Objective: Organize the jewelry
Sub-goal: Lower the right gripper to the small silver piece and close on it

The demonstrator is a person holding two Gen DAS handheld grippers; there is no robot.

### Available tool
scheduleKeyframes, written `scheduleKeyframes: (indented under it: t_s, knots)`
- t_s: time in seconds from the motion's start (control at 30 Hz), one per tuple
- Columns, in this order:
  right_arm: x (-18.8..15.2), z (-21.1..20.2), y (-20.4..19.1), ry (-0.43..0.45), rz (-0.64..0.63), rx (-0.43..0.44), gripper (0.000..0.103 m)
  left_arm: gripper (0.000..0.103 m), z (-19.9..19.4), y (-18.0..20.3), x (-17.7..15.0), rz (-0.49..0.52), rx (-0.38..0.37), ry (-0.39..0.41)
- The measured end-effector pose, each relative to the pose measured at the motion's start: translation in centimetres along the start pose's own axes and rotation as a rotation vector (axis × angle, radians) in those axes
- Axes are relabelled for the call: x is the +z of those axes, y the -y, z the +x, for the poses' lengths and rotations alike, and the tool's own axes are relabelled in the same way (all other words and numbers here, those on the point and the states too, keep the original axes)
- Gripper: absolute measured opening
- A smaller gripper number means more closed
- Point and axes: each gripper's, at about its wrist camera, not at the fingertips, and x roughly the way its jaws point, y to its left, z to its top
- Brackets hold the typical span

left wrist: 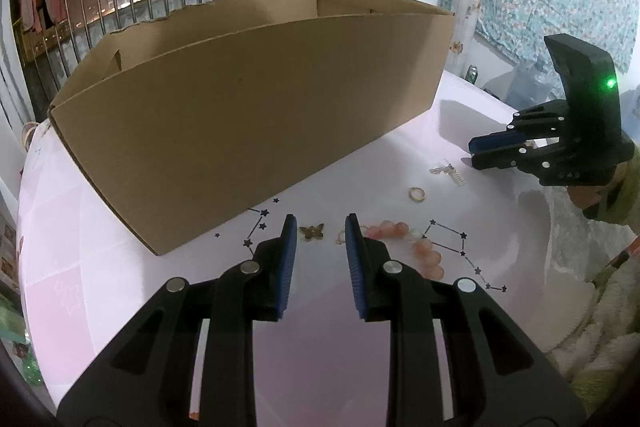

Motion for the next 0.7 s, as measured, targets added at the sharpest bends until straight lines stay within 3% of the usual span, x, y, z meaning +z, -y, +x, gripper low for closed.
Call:
scheduleKeyframes:
  t_s: [0.7]
  knots:
    - [0.2,0.3,-0.3,0.019,0.008,0.017,0.015,0.018,1.8,0.6,0.2,0.052,0.055,-0.067]
